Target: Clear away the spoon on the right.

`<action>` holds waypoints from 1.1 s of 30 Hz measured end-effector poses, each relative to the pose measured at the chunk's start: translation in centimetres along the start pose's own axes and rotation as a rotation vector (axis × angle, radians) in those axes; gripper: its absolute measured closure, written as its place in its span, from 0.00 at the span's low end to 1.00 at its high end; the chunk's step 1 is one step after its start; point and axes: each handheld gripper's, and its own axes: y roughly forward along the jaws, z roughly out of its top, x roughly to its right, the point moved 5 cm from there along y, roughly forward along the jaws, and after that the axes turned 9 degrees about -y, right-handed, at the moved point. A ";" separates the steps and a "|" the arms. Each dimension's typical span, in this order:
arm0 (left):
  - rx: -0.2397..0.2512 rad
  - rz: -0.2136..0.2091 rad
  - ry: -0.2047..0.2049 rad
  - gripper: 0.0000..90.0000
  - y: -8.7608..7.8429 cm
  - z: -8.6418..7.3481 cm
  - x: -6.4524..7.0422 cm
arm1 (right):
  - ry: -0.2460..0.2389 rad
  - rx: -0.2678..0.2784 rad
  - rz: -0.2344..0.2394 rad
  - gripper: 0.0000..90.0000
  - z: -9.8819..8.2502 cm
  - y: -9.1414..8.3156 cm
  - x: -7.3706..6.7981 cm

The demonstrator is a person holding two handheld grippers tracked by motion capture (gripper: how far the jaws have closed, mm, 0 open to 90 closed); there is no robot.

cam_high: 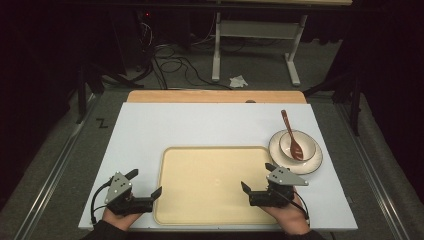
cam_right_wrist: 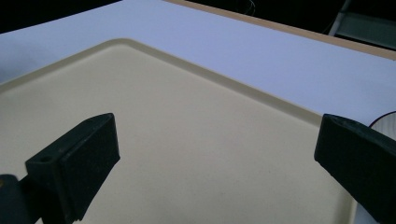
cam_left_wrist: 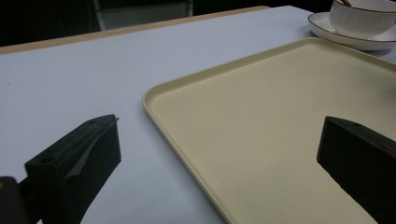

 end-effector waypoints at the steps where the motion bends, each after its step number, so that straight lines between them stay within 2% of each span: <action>1: 0.000 0.000 0.000 0.00 0.0 0.0 0.0 | 0.000 0.000 0.000 0.01 0.0 0.0 0.0; 2: 0.002 0.002 0.004 0.00 -0.1 0.0 0.0 | -0.020 0.000 -0.002 0.01 0.0 0.0 -0.1; 4: 0.003 0.004 0.010 0.00 -0.2 0.0 0.0 | -0.019 0.000 0.000 0.01 0.0 0.0 -0.1; 8: 0.006 0.004 0.007 0.00 -0.4 0.0 0.1 | 0.027 -0.012 -0.011 0.01 -0.4 -0.5 0.7; 9: 0.006 0.004 0.007 0.00 -0.4 0.0 0.1 | 0.027 -0.012 -0.011 0.01 -0.4 -0.5 0.7; 10: 0.006 0.001 0.012 0.00 -0.4 0.0 0.1 | 0.019 -0.020 -0.035 0.01 -1.0 -0.9 1.5; 12: 0.009 -0.003 0.022 0.00 -0.4 0.1 0.1 | 0.016 -0.024 -0.041 0.01 -1.3 -1.1 1.7; 13: 0.007 -0.006 0.022 0.00 -0.3 0.1 0.1 | 0.024 -0.029 -0.037 0.01 -1.5 -1.3 2.0; 14: 0.005 -0.006 0.019 0.00 -0.2 0.1 0.0 | 0.053 -0.029 -0.034 0.02 -1.9 -1.9 2.7; 17: 0.002 -0.003 0.011 0.00 0.0 0.1 -0.1 | 0.065 -0.024 -0.036 0.06 -2.1 -2.4 3.2; 18: 0.004 0.000 0.013 0.00 -0.1 0.1 -0.1 | 0.070 -0.026 -0.040 0.10 -2.2 -2.7 3.4; 20: 0.007 0.000 0.017 0.00 -0.2 0.1 0.0 | 0.091 -0.029 -0.039 0.24 -2.2 -3.4 3.9; 21: 0.009 -0.002 0.022 0.00 -0.4 0.1 0.1 | 0.106 -0.002 -0.036 0.38 -2.0 -4.0 4.3; 22: 0.009 -0.002 0.022 0.00 -0.4 0.1 0.1 | 0.106 -0.002 -0.036 0.38 -2.0 -4.0 4.3; 24: 0.006 -0.006 0.025 0.00 -0.3 0.1 0.2 | 0.128 0.011 -0.078 0.52 -1.6 -4.3 5.3; 25: 0.004 -0.006 0.027 0.00 -0.3 0.1 0.1 | 0.128 0.011 -0.078 0.52 -1.6 -4.3 5.3; 26: 0.006 -0.007 0.026 0.00 -0.3 0.1 0.1 | 0.127 -0.002 -0.101 0.65 -0.9 -4.2 6.2; 28: 0.006 -0.009 0.023 0.00 -0.4 0.1 0.0 | 0.114 0.000 -0.135 0.73 -0.1 -4.2 7.1; 29: 0.006 -0.009 0.023 0.00 -0.4 0.1 0.0 | 0.114 0.000 -0.135 0.73 -0.1 -4.2 7.1; 30: 0.005 -0.011 0.021 0.00 -0.4 0.1 -0.1 | 0.126 -0.004 -0.149 0.80 1.1 -3.7 8.4; 32: 0.006 -0.014 0.021 0.00 -0.4 0.1 -0.1 | 0.122 -0.023 -0.157 0.88 2.0 -2.8 9.4; 33: 0.006 -0.014 0.021 0.00 -0.4 0.1 -0.1 | 0.122 -0.023 -0.157 0.88 2.0 -2.8 9.4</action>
